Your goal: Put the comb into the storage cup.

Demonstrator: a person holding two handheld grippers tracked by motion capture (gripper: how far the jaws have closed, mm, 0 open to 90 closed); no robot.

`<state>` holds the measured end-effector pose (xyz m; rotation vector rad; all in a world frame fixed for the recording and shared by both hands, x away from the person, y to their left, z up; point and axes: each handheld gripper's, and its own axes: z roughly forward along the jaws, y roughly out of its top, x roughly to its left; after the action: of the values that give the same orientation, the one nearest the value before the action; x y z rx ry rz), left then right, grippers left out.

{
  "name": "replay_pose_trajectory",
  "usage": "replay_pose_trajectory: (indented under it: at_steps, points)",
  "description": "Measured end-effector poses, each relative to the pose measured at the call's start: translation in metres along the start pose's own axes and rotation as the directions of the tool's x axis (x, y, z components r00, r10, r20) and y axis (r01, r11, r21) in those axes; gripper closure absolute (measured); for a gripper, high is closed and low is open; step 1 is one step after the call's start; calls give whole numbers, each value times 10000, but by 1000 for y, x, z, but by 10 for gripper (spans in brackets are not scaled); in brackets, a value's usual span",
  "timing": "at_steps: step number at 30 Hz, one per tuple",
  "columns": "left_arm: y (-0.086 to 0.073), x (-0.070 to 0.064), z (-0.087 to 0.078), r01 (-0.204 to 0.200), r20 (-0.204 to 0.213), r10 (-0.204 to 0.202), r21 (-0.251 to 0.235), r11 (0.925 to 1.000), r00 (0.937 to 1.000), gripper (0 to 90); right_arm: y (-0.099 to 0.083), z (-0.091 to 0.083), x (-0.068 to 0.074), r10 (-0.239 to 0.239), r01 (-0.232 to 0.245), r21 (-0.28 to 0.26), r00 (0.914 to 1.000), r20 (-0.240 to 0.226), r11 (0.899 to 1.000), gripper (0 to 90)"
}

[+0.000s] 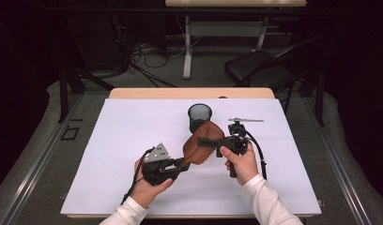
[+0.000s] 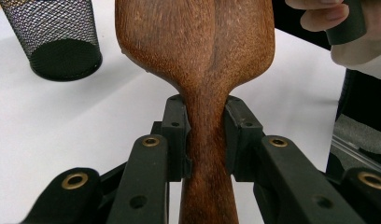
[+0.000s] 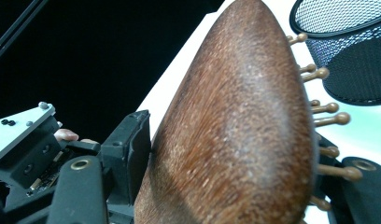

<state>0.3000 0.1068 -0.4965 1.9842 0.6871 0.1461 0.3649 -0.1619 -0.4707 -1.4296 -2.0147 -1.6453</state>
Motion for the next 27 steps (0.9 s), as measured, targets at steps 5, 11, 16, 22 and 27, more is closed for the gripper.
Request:
replay_pose_trajectory:
  at_steps: [5, 11, 16, 22, 27]
  points:
    - [0, 0, 0, -18, -19, 18, 20, 10000, 10000, 727, 0, 1, 0, 84, -84, 14, 9999, 65, 10000, 316]
    - [-1, 1, 1, -59, -7, 59, 35, 10000, 10000, 727, 0, 1, -1, 103, -103, 129, 9999, 1, 9999, 318]
    - [-2, 2, 1, -88, 11, 88, 22, 10000, 10000, 727, -1, 2, -2, 368, -367, 166, 9993, -26, 9992, 338]
    - [-2, 2, 1, -97, 21, 97, 45, 9999, 10000, 727, -3, 1, -6, 866, -869, -84, 9957, -319, 9962, 367]
    - [-2, 3, 1, -86, 74, 86, 46, 10000, 9999, 727, -4, 0, -8, 944, -952, -162, 9944, -479, 9953, 381]
